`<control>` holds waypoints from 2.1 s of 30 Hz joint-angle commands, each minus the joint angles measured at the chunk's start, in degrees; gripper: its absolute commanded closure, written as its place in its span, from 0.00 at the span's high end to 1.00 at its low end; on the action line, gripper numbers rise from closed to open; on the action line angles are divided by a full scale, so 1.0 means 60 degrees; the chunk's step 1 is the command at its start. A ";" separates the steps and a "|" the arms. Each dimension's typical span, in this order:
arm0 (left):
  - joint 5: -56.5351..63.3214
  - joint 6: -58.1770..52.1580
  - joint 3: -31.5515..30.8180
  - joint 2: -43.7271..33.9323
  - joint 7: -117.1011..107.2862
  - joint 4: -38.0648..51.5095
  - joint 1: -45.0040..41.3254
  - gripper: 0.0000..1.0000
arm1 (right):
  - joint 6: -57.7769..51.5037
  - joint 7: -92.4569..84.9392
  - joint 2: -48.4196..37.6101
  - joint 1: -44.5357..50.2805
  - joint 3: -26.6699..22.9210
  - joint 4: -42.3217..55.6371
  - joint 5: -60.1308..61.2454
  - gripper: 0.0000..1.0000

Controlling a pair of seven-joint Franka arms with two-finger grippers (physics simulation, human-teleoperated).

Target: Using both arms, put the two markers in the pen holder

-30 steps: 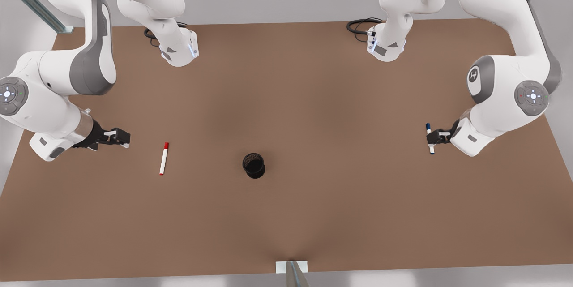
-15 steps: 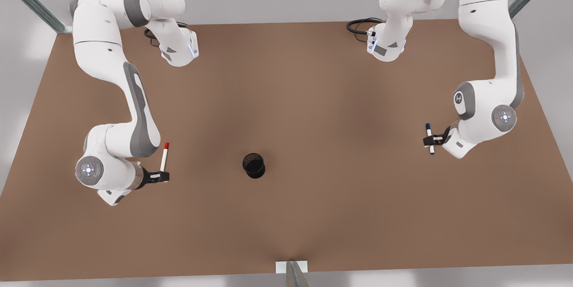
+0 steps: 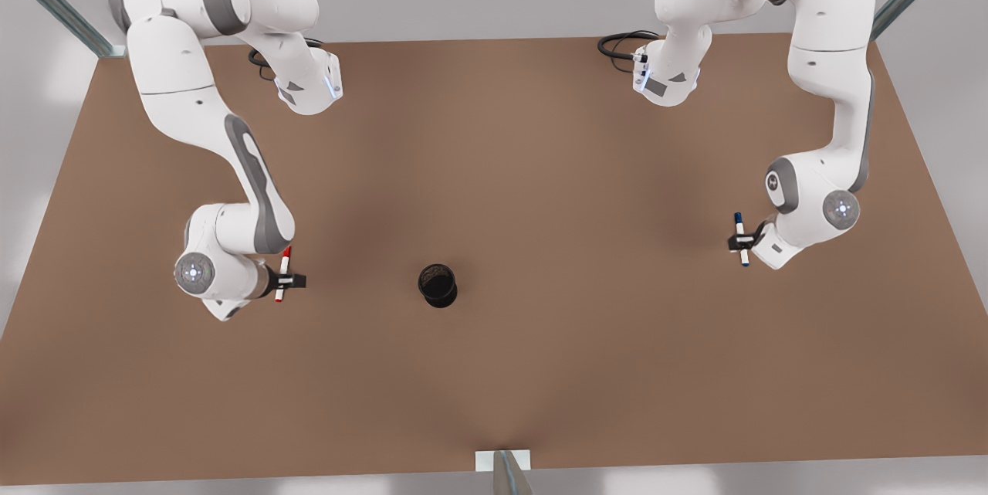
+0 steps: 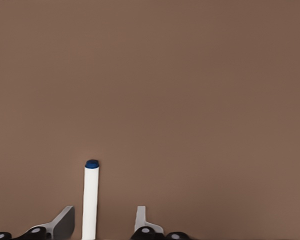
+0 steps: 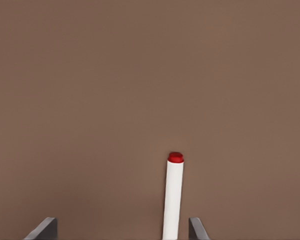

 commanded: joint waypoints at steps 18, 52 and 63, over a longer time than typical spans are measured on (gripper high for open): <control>0.0022 0.0863 0.0058 0.1021 0.1137 0.0447 0.0292 0.54 | 0.2798 -0.0038 0.0165 -0.0664 0.0308 -0.1433 -0.0001 0.53; -0.0008 0.1156 0.0058 0.1432 0.1005 0.0476 0.0262 0.31 | 0.6298 -0.0023 0.1205 0.1035 0.4365 0.3459 -0.0088 0.21; 0.0007 0.1039 0.0058 0.1168 0.0873 0.0476 0.0233 0.27 | 1.0356 -0.1473 0.1395 -0.0444 0.5610 -0.0275 -0.0103 0.21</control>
